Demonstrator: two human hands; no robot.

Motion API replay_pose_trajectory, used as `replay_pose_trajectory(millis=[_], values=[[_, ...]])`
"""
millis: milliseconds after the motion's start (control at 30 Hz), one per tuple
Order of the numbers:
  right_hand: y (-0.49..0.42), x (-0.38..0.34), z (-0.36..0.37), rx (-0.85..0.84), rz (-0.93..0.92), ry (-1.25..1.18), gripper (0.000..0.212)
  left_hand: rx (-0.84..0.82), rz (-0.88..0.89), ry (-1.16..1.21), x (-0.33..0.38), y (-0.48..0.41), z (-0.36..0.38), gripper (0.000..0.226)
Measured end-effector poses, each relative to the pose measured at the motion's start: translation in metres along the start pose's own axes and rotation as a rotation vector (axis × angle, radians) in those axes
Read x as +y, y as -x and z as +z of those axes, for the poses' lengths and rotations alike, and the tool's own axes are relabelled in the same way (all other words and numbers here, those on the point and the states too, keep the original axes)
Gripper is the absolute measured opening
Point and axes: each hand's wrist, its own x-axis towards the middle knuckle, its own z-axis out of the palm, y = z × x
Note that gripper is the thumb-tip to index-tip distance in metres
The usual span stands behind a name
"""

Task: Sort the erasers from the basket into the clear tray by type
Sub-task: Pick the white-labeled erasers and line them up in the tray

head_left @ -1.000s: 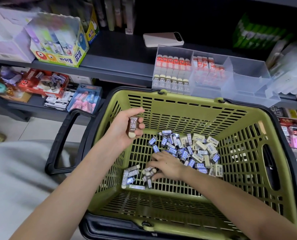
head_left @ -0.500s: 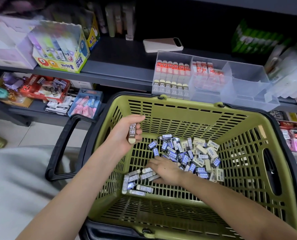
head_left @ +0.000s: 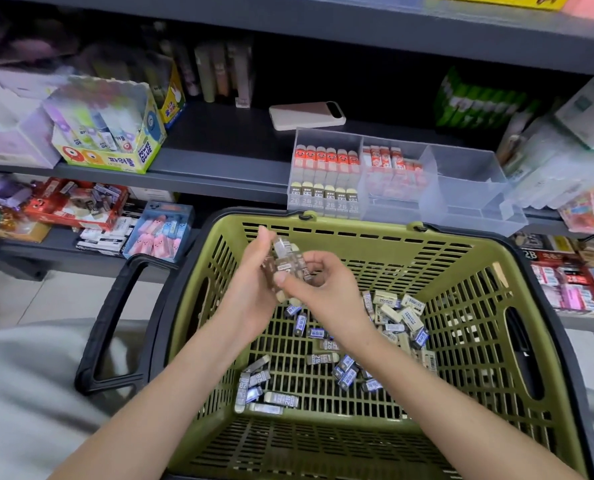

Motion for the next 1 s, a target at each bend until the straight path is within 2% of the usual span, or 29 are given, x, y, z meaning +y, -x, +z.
replay_pose_trajectory(millis=[133,200,333,400,467,533,600,633,700,833,1000], values=[[-0.001,-0.007,0.022,0.098,-0.025,0.225,0.042,-0.001,-0.014,0.143,-0.003,0.003,0.002,0.052],[-0.003,-0.009,0.020,0.063,-0.038,0.269,0.038,-0.006,-0.045,0.143,0.000,0.002,0.000,0.042],[-0.001,-0.011,-0.004,-0.291,0.039,-0.059,0.019,0.044,-0.162,0.168,0.005,0.002,-0.003,0.030],[-0.004,-0.005,-0.018,-0.294,0.048,-0.178,0.023,0.076,-0.186,0.203,0.007,0.002,-0.005,0.021],[-0.006,0.010,-0.027,-0.206,0.064,-0.156,0.014,0.114,-0.201,0.321,0.008,0.001,-0.006,0.016],[-0.005,0.037,-0.029,-0.232,0.101,0.151,0.011,0.108,-0.196,0.439,0.010,0.002,-0.007,0.011],[0.004,0.072,-0.023,-0.476,0.149,0.582,0.018,0.090,-0.179,0.455,0.013,0.001,-0.009,0.008],[0.009,0.090,-0.019,-0.604,0.174,0.742,0.024,0.078,-0.169,0.436,0.015,0.001,-0.009,0.008],[0.020,0.119,-0.009,-0.759,0.184,0.979,0.035,0.057,-0.156,0.378,0.017,0.003,-0.010,0.011],[0.031,0.153,0.010,-0.848,0.046,1.274,0.051,0.002,-0.181,0.301,0.016,0.005,-0.009,0.021],[0.026,0.167,0.009,-0.908,-0.094,1.405,0.041,-0.017,-0.225,0.237,0.011,0.003,-0.007,0.018]])
